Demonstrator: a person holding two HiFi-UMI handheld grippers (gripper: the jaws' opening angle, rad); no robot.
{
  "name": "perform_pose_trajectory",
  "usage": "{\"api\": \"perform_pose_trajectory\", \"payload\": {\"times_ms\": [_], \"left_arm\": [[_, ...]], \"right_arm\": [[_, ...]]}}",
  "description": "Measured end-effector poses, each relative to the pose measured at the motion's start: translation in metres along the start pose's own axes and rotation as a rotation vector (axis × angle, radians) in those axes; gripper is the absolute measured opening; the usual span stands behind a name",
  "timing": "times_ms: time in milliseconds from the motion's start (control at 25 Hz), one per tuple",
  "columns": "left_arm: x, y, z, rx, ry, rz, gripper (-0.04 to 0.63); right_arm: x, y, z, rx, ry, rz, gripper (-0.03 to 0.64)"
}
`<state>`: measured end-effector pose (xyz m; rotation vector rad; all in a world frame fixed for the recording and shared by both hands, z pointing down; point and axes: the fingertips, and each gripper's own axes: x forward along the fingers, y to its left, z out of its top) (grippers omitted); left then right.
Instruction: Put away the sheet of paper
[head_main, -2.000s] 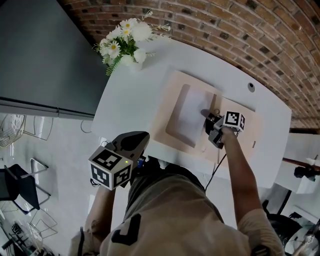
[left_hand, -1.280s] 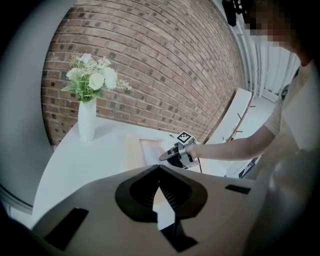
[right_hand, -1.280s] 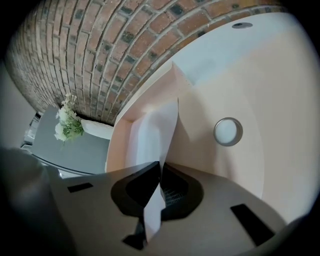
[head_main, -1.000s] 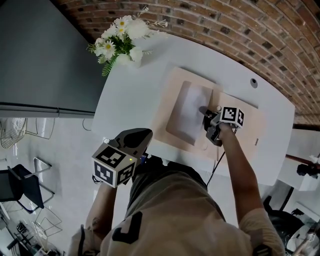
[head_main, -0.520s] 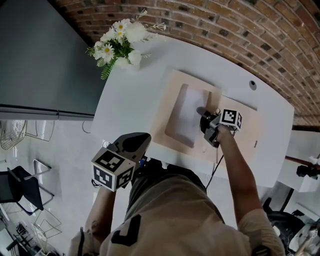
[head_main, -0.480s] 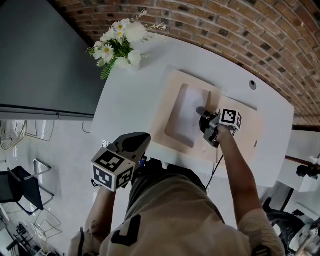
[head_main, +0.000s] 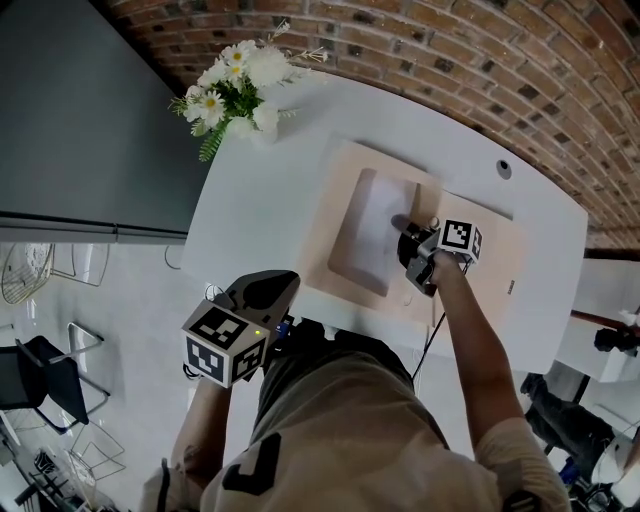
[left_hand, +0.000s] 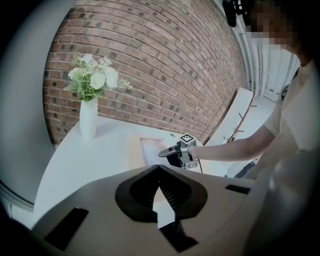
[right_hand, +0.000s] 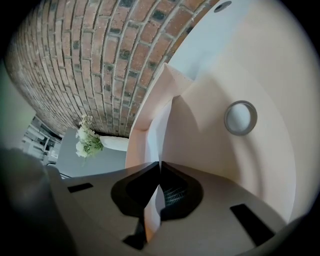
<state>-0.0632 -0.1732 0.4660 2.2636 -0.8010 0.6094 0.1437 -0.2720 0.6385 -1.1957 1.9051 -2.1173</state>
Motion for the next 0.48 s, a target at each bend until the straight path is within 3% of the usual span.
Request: {"api": "perform_pose_trajectory", "payload": {"times_ms": [480], "left_arm": [[0.0031, -0.0037, 0.0044, 0.017, -0.011, -0.002, 0.015]], "right_arm": [[-0.0035, 0.0037, 0.0016, -0.013, -0.009, 0.013, 0.025]]}}
